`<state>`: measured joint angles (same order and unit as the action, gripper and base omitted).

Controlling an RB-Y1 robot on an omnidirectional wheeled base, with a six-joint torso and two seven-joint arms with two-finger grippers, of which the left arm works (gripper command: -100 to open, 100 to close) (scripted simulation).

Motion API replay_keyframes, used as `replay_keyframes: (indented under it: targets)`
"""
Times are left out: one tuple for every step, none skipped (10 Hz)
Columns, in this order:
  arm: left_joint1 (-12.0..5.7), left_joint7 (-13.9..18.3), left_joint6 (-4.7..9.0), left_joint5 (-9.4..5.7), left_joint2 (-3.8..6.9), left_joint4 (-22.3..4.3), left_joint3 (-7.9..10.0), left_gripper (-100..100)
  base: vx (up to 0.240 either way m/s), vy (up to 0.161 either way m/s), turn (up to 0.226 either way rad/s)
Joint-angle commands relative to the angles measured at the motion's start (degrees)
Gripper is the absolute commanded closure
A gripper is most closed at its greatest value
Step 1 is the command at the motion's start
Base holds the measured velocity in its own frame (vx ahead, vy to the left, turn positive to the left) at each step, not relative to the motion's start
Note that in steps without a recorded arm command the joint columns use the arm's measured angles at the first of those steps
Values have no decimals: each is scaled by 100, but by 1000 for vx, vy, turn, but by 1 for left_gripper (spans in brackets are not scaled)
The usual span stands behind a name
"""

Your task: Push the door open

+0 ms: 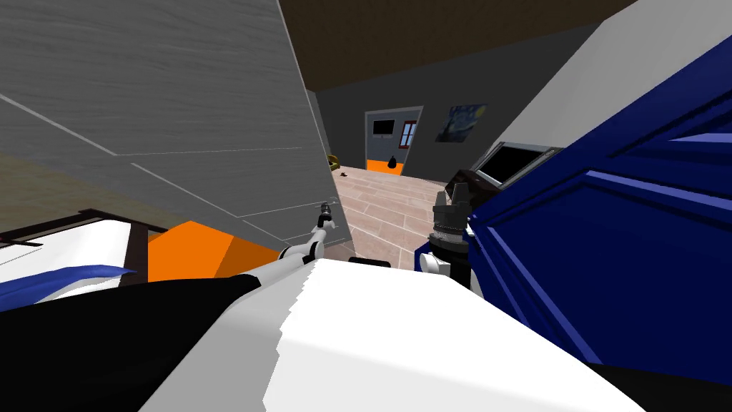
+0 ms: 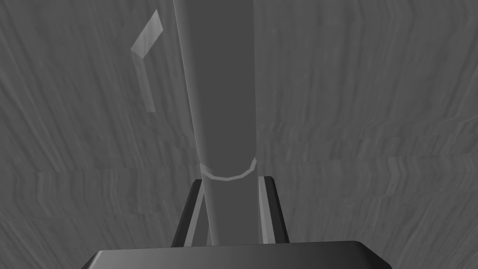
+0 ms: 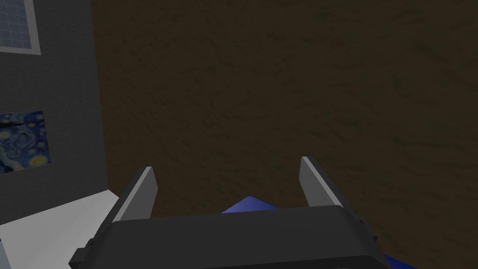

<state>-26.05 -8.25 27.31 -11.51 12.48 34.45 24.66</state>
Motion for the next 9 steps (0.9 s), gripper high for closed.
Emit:
replay_keyframes:
  targets:
    - [0,0,0,0,0,0,0,100,73,-18,40]
    - [6,-32,25,-34,50,-11,93,100,120,-9,45]
    - [14,-53,28,-52,67,-14,141,100,178,-44,38]
    - [23,-78,32,-72,87,-18,197,100,216,-49,61]
    - [33,-105,37,-94,110,-22,259,100,219,-21,58]
    - [44,-134,42,-117,133,-27,324,100,196,10,45]
    - [55,-164,46,-142,157,-31,391,100,196,-19,26]
    - [66,-194,51,-166,182,-36,459,100,182,-50,46]
    - [66,-194,51,-166,182,-36,459,100,112,-29,45]
